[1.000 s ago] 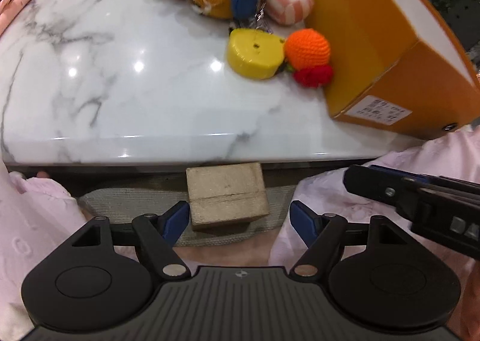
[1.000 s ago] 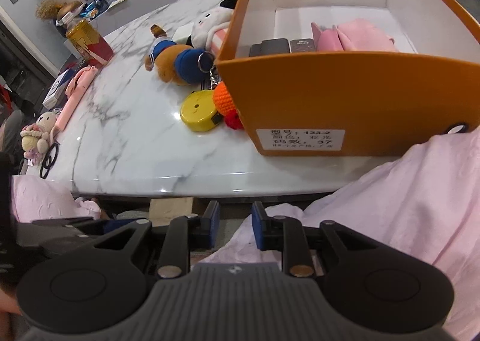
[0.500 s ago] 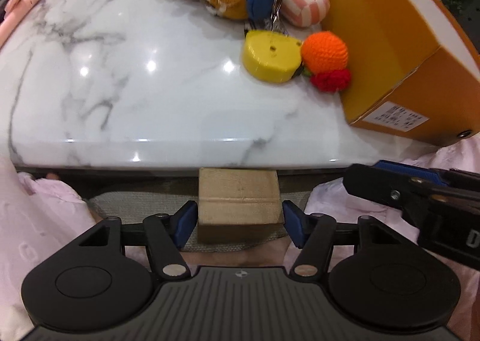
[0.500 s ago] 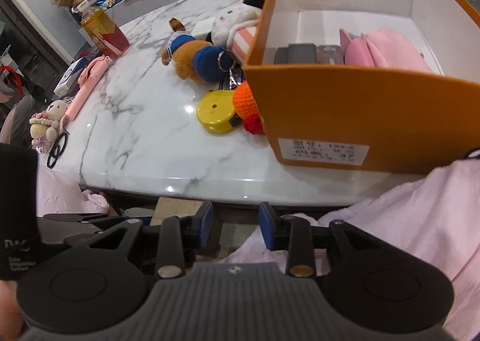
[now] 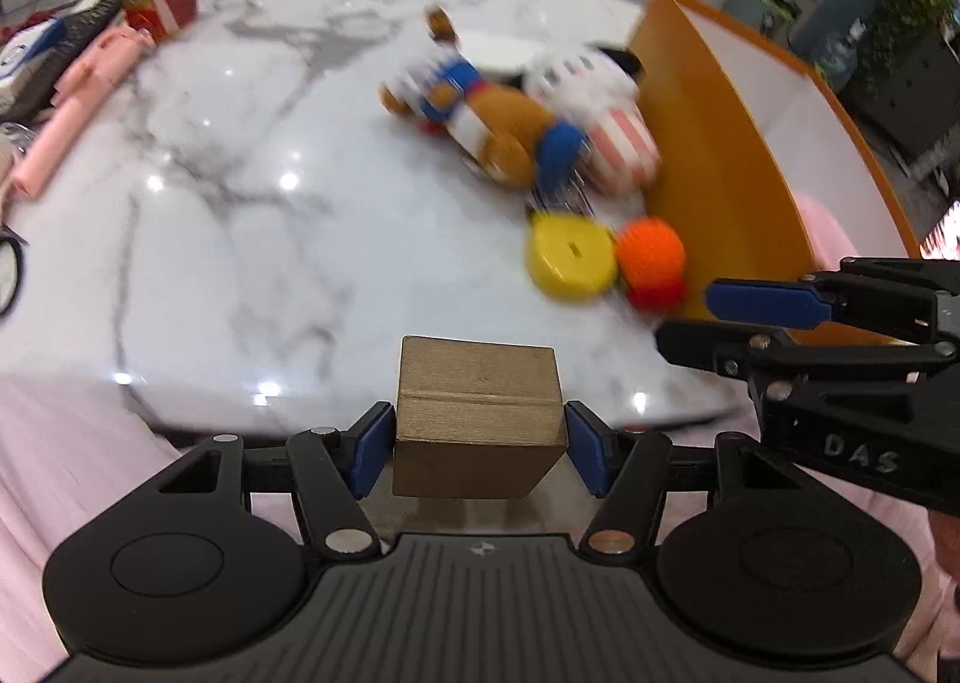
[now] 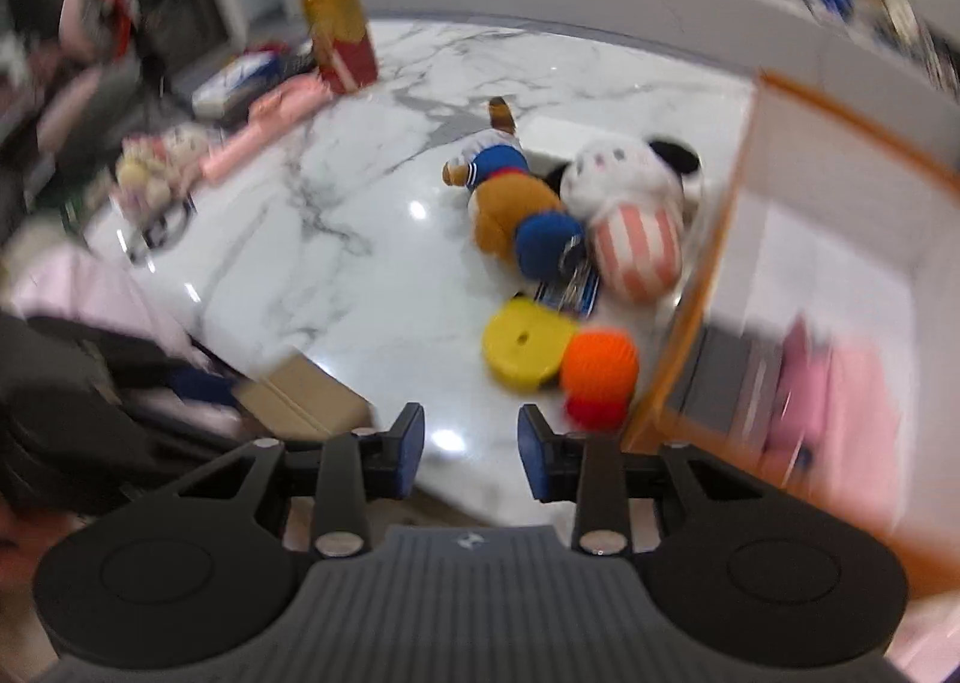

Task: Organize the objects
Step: 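Lower the left tool onto the small cardboard cube and close it, then lift the cardboard cube with the left tool while the right tool approaches the yellow tape measure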

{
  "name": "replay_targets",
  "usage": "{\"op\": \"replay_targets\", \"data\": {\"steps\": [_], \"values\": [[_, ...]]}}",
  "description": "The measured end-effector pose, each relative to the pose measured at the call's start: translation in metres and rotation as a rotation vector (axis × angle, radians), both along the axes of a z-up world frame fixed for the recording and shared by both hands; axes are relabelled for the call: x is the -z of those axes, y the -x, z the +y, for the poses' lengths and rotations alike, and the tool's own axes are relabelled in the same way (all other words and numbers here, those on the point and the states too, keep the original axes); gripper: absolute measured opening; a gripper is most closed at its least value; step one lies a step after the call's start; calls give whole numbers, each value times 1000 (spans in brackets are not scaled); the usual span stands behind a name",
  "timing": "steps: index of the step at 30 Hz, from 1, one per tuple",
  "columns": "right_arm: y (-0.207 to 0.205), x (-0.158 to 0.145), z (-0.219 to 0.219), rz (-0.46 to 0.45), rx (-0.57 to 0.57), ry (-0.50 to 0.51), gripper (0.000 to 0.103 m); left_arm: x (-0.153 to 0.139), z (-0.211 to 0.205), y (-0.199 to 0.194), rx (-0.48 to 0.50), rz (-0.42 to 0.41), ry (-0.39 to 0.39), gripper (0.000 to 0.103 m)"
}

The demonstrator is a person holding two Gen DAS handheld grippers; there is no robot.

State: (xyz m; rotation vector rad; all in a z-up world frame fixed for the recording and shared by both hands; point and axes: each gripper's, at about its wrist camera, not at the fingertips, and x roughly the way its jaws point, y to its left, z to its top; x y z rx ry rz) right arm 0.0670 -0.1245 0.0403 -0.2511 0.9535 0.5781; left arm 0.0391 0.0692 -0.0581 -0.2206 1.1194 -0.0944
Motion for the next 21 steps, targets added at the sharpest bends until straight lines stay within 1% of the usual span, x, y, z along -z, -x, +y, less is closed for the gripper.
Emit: {"op": "replay_targets", "data": {"steps": [2, 4, 7, 9, 11, 13, 15, 18, 21], "values": [[-11, 0, 13, -31, -82, 85, 44, -3, 6, -8, -3, -18, -11, 71], [-20, 4, 27, -62, -197, 183, 52, -5, 11, -17, 4, -28, -10, 71], [-34, 15, 41, -84, -328, 301, 54, -7, 14, -27, 21, -38, -7, 71], [-47, 23, 46, -62, -376, 345, 54, -7, 13, -33, 35, -48, -4, 71], [-61, 32, 50, -17, -400, 368, 56, -4, 13, -40, 41, -53, -3, 71], [-72, 39, 56, 18, -418, 386, 63, -2, 14, -46, 42, -53, 4, 71], [-79, 46, 61, 36, -437, 412, 65, 0, 16, -52, 43, -51, 15, 71], [-89, 54, 70, 64, -456, 460, 65, 3, 21, -59, 40, -51, 30, 71], [-98, 57, 74, 147, -453, 445, 65, 5, 26, -65, 29, -48, 35, 71]]}}
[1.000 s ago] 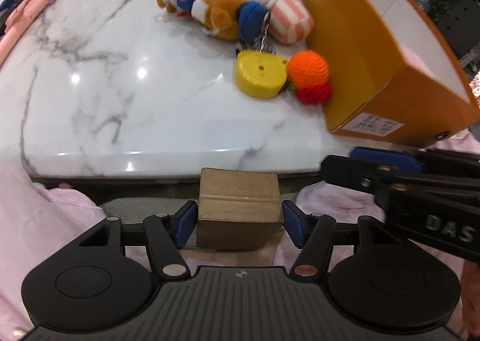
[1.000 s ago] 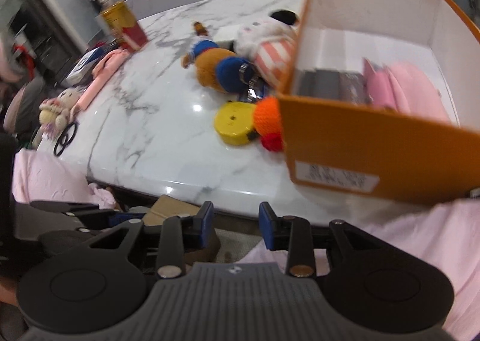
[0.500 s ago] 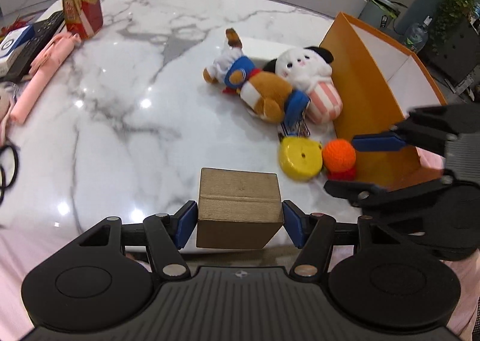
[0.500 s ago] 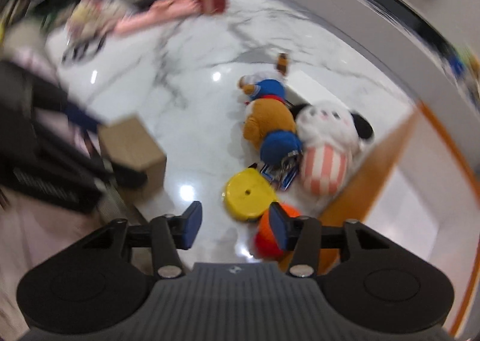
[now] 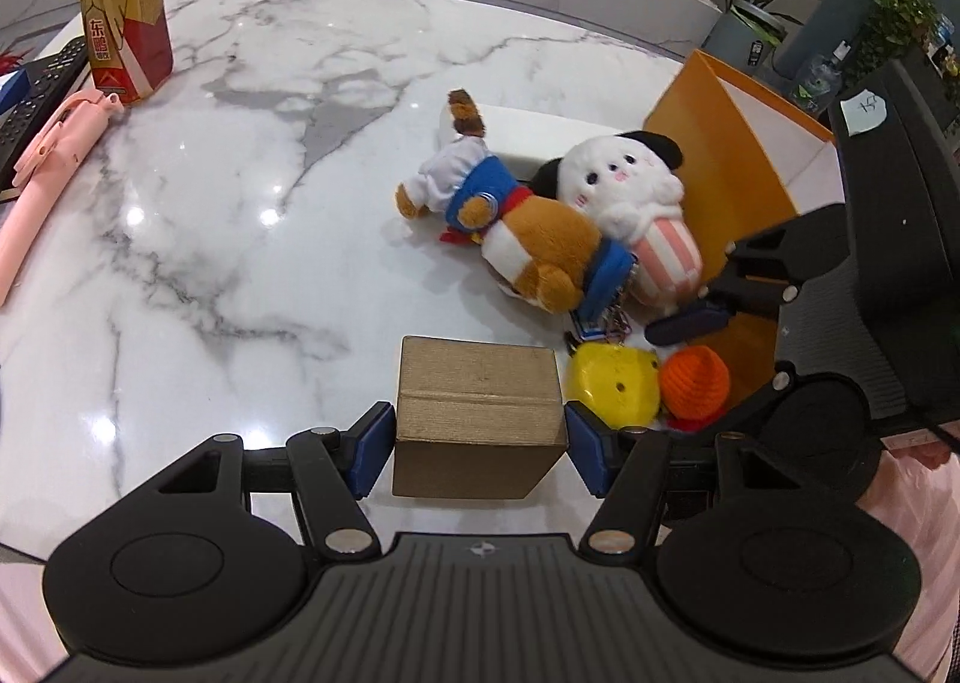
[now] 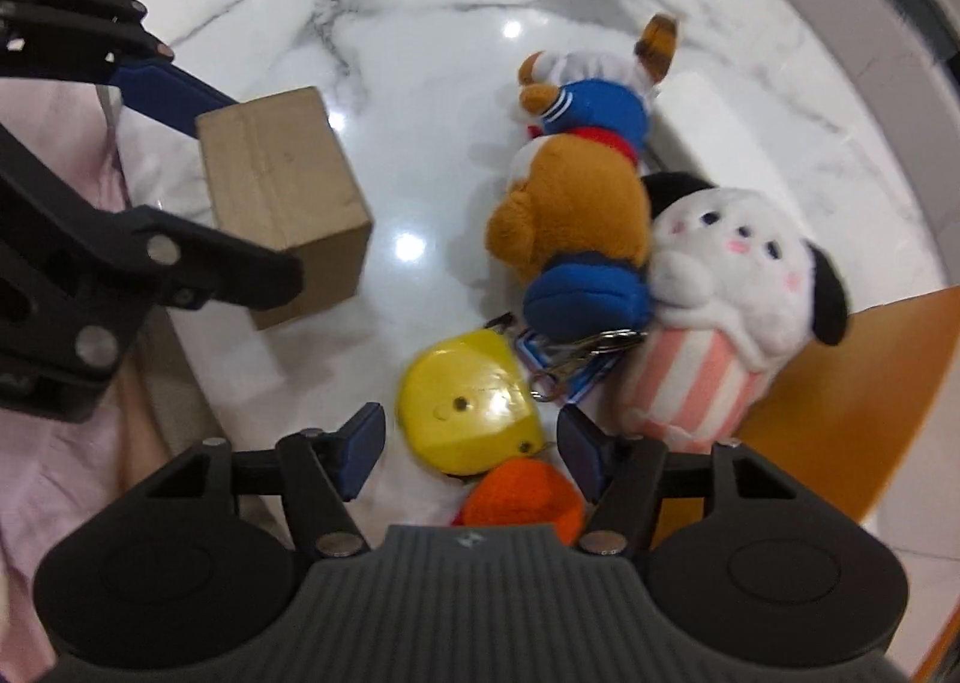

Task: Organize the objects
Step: 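Lift the cardboard cube with the left tool while the right tool approaches the yellow tape measure, then close the right tool on the yellow tape measure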

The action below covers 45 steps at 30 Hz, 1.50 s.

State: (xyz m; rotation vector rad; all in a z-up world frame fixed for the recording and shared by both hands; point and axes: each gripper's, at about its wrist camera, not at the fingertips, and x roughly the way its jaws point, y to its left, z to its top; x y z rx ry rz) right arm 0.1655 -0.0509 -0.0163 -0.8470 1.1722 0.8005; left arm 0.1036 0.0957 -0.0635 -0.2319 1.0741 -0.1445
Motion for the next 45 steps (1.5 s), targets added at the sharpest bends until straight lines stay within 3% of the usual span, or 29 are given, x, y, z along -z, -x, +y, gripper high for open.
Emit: {"op": "replay_targets", "data": {"steps": [5, 9, 17, 23, 24, 25, 28, 34, 35, 39, 43, 45], "values": [[-18, 11, 10, 61, 72, 57, 66, 5, 7, -6, 10, 12, 0, 71], [-19, 9, 8, 71, 130, 44, 62, 4, 8, -8, 16, 16, -5, 71], [-7, -12, -16, 64, 256, -122, 58, 2, 7, -8, -4, 38, -15, 71], [6, -54, -37, 30, 295, -272, 56, -19, 3, 4, -29, 3, -1, 71], [9, -64, -44, 21, 300, -305, 24, -25, 3, 6, -33, -8, 9, 71], [9, -72, -48, 26, 312, -339, 20, -31, 3, 8, -37, -20, 16, 71], [10, -94, -73, 13, 369, -405, 19, -53, -2, 12, -21, -65, 13, 71], [8, -108, -92, 4, 444, -453, 17, -79, -28, 18, 52, -129, -36, 71], [9, -113, -98, 9, 454, -474, 3, -82, -32, 19, 63, -132, -28, 71], [12, -136, -118, -6, 469, -562, 0, -92, -45, 19, 92, -158, -1, 71], [17, -153, -128, -45, 470, -564, 0, -93, -57, 12, 123, -154, 10, 71], [20, -145, -125, -10, 433, -527, 0, -89, -59, 12, 126, -134, 15, 71]]}}
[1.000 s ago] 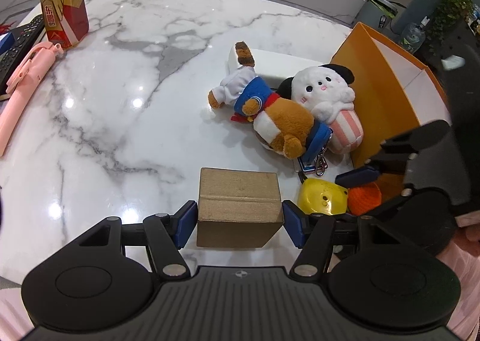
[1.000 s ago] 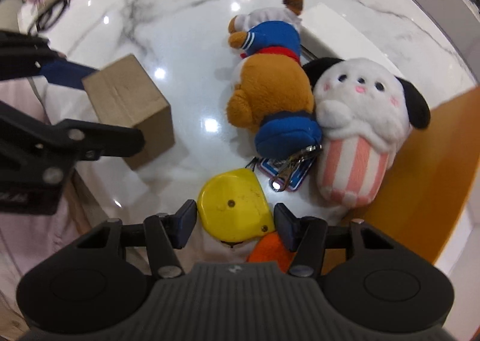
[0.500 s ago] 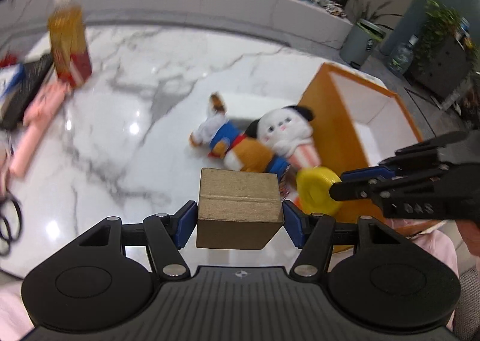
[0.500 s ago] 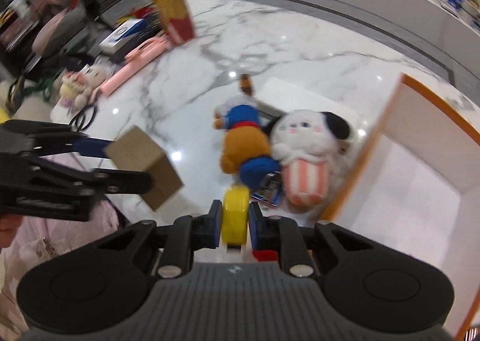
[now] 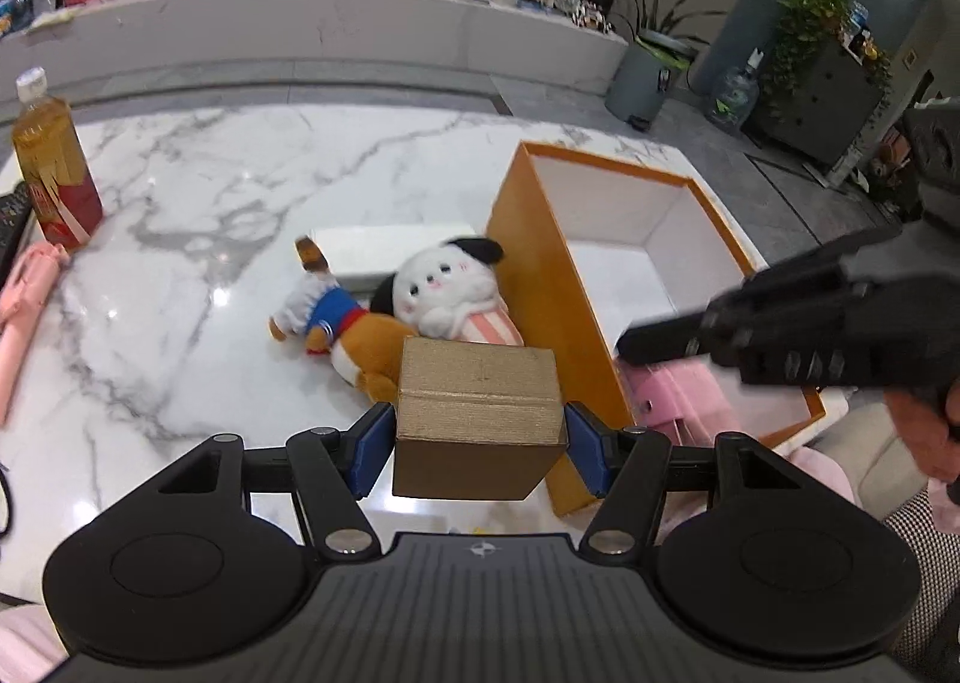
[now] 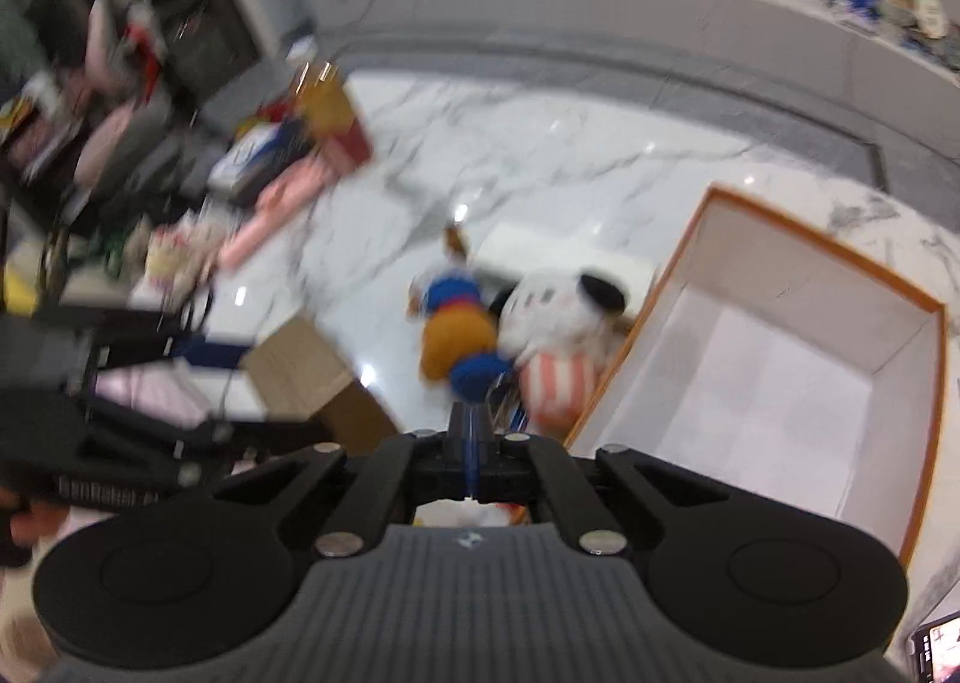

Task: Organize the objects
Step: 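Close the right tool on the yellow tape measure, then lift the yellow tape measure with the right tool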

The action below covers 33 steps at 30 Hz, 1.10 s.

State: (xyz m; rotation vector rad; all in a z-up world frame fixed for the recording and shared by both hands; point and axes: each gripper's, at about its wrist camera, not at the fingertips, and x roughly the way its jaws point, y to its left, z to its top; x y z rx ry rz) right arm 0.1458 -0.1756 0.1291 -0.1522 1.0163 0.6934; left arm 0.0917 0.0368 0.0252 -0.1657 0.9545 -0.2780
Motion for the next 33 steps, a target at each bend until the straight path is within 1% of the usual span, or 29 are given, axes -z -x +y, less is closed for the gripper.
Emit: {"op": "replay_targets", "data": {"steps": [2, 4, 6, 8, 9, 10, 12, 15, 17, 18, 21, 25, 27, 28, 30, 33], "values": [[5, 15, 7, 28, -40, 28, 2, 7, 1, 5, -7, 15, -20, 71], [15, 32, 15, 45, -73, 48, 7, 15, 5, 12, -14, 35, -31, 71], [28, 49, 23, 57, -109, 53, 7, 26, 13, 19, -26, 69, -32, 71], [43, 63, 31, 58, -135, 50, 11, 37, 20, 27, -30, 95, -30, 71], [50, 72, 34, 66, -139, 44, 16, 42, 23, 30, -35, 110, -28, 71], [56, 79, 36, 79, -136, 36, 26, 47, 26, 34, -40, 125, -24, 71], [66, 95, 37, 110, -106, 18, 35, 53, 31, 42, -40, 135, -24, 71], [80, 122, 37, 142, -12, 10, 37, 59, 37, 54, -38, 129, -37, 71], [88, 138, 40, 148, 38, 3, 42, 64, 40, 60, -32, 128, -42, 71], [91, 145, 43, 160, 42, 3, 43, 67, 43, 62, -36, 134, -35, 71], [93, 163, 55, 163, 40, 10, 43, 77, 53, 65, -55, 154, -8, 71], [89, 182, 69, 123, 18, 94, 46, 83, 60, 71, -59, 153, -7, 71], [85, 192, 73, 131, 5, 121, 46, 83, 61, 72, -50, 147, -7, 71], [83, 196, 74, 140, -1, 119, 46, 83, 60, 73, -45, 144, -10, 71], [80, 201, 76, 149, -5, 122, 46, 83, 61, 73, -45, 143, -10, 71], [78, 201, 79, 160, -11, 128, 44, 85, 61, 71, -45, 146, -10, 71]]}}
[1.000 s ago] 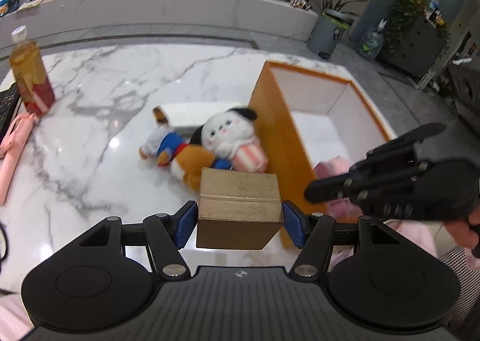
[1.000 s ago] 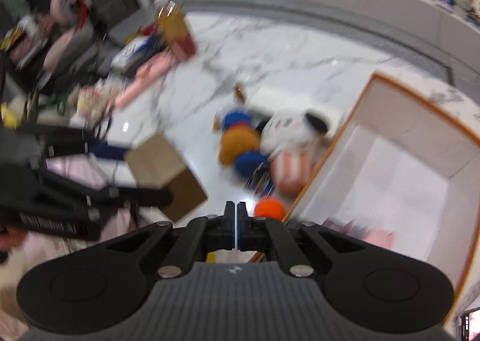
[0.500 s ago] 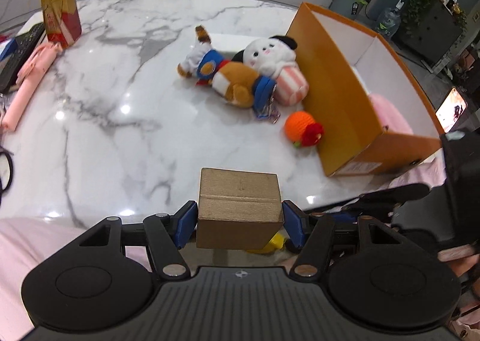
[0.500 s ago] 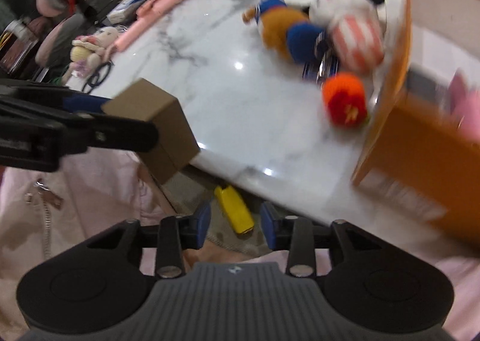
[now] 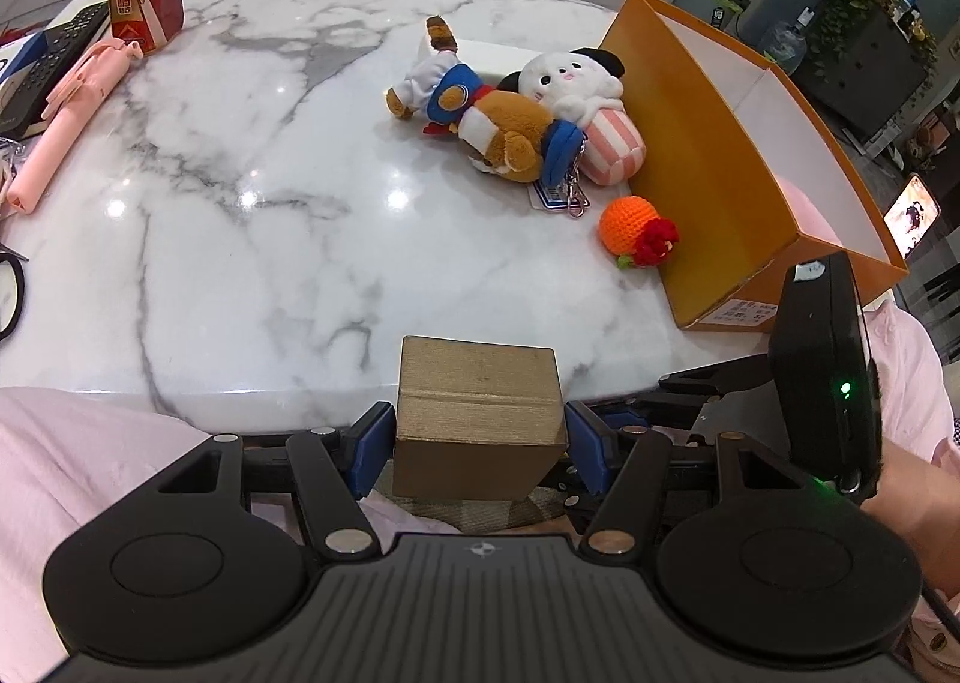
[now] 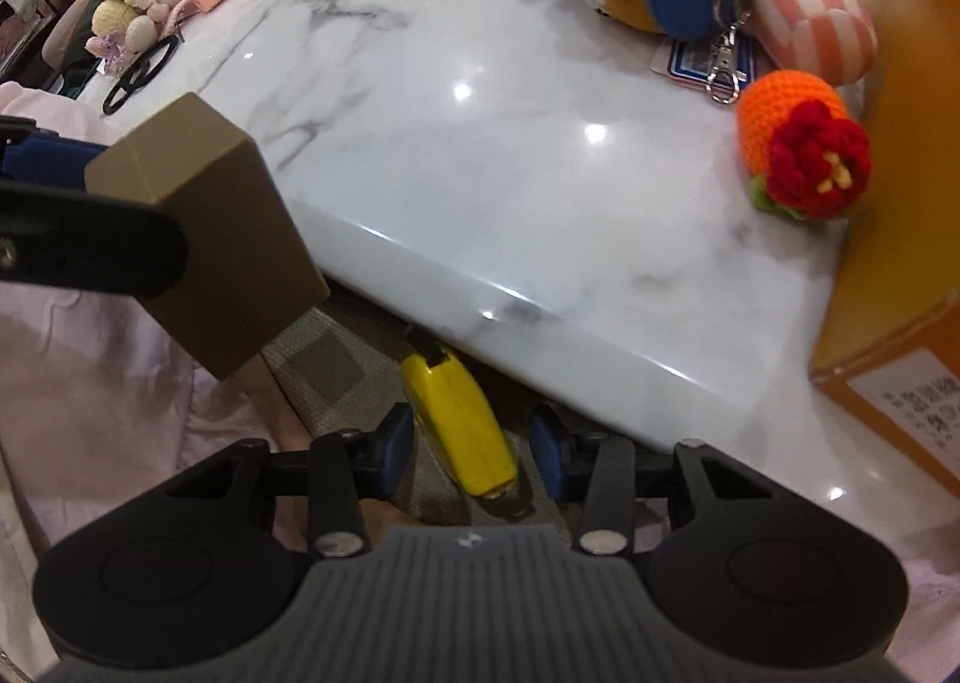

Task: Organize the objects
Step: 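Lift the yellow tape measure with the right tool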

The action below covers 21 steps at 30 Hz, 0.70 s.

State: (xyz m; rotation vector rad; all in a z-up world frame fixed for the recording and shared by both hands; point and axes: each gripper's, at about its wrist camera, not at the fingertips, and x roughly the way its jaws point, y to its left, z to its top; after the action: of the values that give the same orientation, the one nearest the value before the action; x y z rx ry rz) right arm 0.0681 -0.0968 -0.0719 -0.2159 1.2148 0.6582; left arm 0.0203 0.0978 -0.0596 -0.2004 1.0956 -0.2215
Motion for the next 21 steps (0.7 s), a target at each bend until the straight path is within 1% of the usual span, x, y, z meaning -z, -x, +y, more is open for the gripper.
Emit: {"op": "replay_targets", "data": {"steps": [2, 4, 5, 6, 8, 9, 10, 12, 15, 17, 19, 21], "values": [[-1, -4, 2, 3, -13, -6, 43, 0, -1, -1, 3, 0, -6, 71], [-1, -5, 5, 0, -25, 11, 38, 1, -1, -1, 4, 1, -9, 71], [-2, -4, 7, 4, -31, 20, 37, 1, -1, -1, 1, 1, -10, 71], [-2, -3, 7, 5, -35, 26, 33, 1, -1, -1, -3, 1, -10, 71], [-2, -2, 6, 13, -34, 35, 31, 0, -1, -1, -14, 3, -11, 71], [-1, -4, 5, 19, -26, 27, 25, -1, -1, 0, -19, 1, -11, 71], [0, -6, 2, 28, -23, 16, 23, -3, -1, 0, -23, -4, -12, 71], [4, -15, -3, 27, -7, 2, 21, -7, -3, 1, -21, -16, -14, 71], [11, -38, -17, 20, 26, -37, 21, -18, -7, 0, -9, -35, -4, 71], [13, -58, -30, 8, 50, -72, 21, -29, -10, -2, 2, -48, 29, 71], [17, -82, -48, -11, 86, -106, 21, -42, -16, -4, 28, -72, 54, 71], [20, -108, -68, -36, 120, -150, 21, -57, -26, -8, 72, -107, 63, 71]]}}
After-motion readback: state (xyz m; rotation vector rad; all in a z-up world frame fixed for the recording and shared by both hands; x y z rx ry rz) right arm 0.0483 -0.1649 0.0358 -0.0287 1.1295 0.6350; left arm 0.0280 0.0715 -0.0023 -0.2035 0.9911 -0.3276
